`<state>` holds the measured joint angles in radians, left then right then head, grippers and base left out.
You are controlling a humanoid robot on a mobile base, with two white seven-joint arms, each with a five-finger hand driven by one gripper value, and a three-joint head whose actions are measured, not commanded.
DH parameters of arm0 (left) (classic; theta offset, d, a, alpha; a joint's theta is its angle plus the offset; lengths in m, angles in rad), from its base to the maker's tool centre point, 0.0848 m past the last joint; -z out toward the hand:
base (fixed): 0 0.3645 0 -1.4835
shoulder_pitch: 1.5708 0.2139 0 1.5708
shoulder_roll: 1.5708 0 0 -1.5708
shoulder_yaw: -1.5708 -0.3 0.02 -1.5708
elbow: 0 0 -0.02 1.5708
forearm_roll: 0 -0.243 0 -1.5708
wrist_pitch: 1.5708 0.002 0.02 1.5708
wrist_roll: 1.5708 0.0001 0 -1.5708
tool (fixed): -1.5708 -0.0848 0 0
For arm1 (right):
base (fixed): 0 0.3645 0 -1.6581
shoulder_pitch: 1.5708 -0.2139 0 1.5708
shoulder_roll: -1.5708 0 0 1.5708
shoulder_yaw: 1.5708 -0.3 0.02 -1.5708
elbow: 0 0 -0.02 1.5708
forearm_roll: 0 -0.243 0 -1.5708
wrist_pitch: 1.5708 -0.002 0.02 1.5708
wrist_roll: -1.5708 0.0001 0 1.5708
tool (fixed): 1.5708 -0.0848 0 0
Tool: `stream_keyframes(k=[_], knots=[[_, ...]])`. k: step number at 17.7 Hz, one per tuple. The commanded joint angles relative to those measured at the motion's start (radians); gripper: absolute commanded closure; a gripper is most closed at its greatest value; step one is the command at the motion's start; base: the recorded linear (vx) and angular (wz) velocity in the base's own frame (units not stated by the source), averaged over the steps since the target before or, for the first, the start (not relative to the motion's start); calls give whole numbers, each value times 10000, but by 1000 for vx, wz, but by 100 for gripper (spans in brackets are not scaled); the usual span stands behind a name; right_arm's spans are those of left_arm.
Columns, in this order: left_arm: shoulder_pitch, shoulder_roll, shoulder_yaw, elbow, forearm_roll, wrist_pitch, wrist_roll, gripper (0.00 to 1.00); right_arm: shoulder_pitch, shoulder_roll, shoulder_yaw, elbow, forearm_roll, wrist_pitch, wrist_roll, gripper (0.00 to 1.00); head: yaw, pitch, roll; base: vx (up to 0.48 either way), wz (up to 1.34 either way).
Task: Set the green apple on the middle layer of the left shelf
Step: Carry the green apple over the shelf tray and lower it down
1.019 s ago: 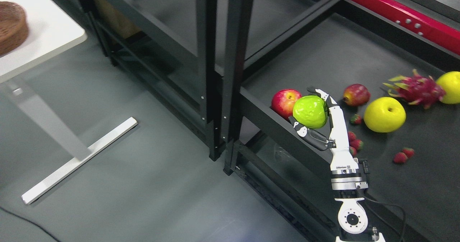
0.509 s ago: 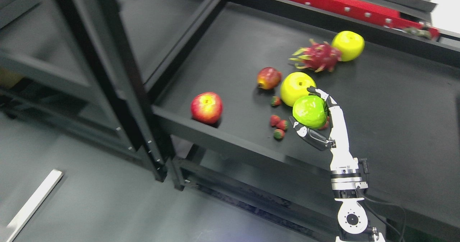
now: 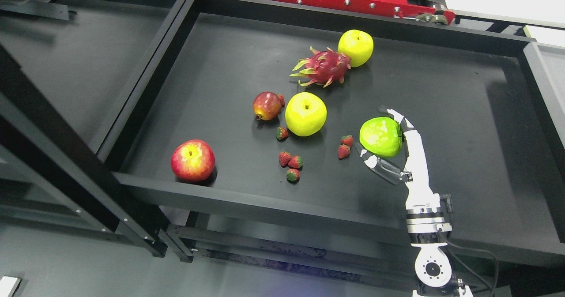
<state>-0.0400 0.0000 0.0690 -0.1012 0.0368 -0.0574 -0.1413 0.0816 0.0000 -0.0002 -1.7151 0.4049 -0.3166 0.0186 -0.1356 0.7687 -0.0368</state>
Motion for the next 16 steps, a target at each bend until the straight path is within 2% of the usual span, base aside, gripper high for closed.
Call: stream_keyframes(k=[1, 4, 6, 9, 11, 16], knots=[[1, 175, 0, 0, 0, 7, 2, 0, -33, -175, -136, 16, 15, 83, 44, 100, 0, 0, 0, 99, -232], [1, 175, 0, 0, 0, -9, 2, 0, -125, -175, -105, 291, 92, 342, 90, 100, 0, -1, 0, 70, -148], [1, 175, 0, 0, 0, -9, 2, 0, -461, -175, -13, 689, 153, 1016, 349, 100, 0, -2, 0, 58, -57], [1, 175, 0, 0, 0, -8, 2, 0, -1441, -175, 78, 2021, 489, 2105, 1176, 100, 0, -2, 0, 52, -49], [1, 175, 0, 0, 0, -9, 2, 0, -2102, -175, 217, 3094, 1163, 2658, 1271, 100, 0, -2, 0, 54, -66], [1, 175, 0, 0, 0, -9, 2, 0, -3269, -175, 187, 4616, 1580, 2859, 1256, 99, 0, -2, 0, 56, -29]])
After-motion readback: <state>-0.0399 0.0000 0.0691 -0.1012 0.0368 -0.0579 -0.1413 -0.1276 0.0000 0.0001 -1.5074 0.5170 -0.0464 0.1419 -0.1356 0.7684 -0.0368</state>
